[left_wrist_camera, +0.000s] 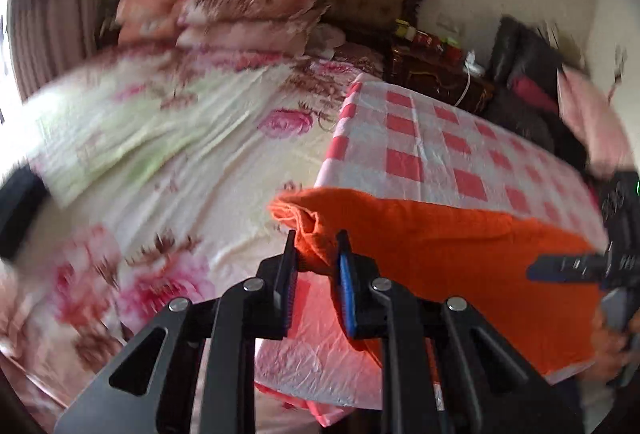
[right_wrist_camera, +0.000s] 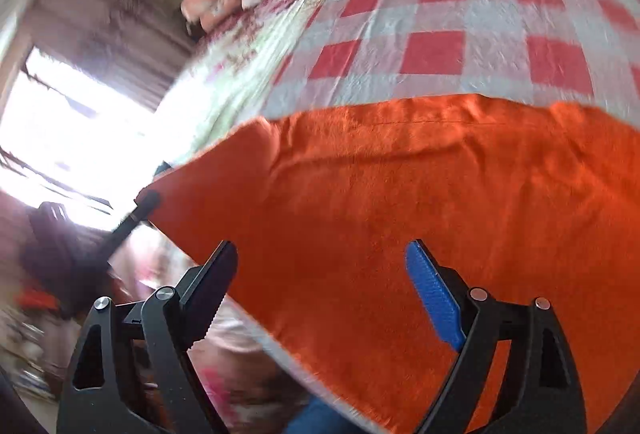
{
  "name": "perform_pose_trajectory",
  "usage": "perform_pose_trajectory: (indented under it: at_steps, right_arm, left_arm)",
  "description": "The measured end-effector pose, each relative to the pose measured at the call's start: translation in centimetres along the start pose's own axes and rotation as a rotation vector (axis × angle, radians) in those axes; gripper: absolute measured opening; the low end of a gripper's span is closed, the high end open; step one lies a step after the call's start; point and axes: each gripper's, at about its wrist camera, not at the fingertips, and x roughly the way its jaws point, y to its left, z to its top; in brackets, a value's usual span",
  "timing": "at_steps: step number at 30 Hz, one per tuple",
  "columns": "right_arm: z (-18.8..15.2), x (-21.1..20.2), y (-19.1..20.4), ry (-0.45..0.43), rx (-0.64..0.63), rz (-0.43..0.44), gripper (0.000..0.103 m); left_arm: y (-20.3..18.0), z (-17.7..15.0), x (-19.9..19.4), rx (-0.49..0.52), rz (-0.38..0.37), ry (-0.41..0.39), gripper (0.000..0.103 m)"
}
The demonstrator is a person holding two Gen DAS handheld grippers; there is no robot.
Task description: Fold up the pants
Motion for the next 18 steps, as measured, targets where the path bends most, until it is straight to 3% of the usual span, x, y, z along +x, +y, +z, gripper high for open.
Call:
perform_pose_trajectory:
  at_steps: [3,5,7,10,12,18]
  right_arm:
    - [0.8,-2.0,-3.5,0.009,0.172,0.209,0.087]
    - [0.7,-2.8,-6.0,0.026,0.27,0.336,0.087]
    - [0.1,-3.3,-7.9,0.035,0.33,0.419,0.088]
    - [-0.9,-4.1,-10.4,0.037,0.382,0.49,0.088]
    - [-1.6,-4.2,-11.6,0.039,0.399,0.477,0.088]
    - [-2.0,-3.5,-11.9,0.068,0.391,0.494,0.088]
  left_arm:
    - [-10.5,0.5,-1.3,0.353,0.113,-0.09,0.018]
    - [-17.2,-1.4,-1.6,0.564,0.104,-0.124,0.018]
    - [-23.2,-5.1,-2.0,0.724,0.042,-0.137,0.018]
    - [-27.5,-9.5,-1.2,0.794,-0.02,-0.104,0.018]
    - [-28.7,-10.9,-0.7,0.808,-0.009,-0.094,0.018]
    - [-29.2,-10.8,-0.4,0.807,0.033,-0.114,0.018]
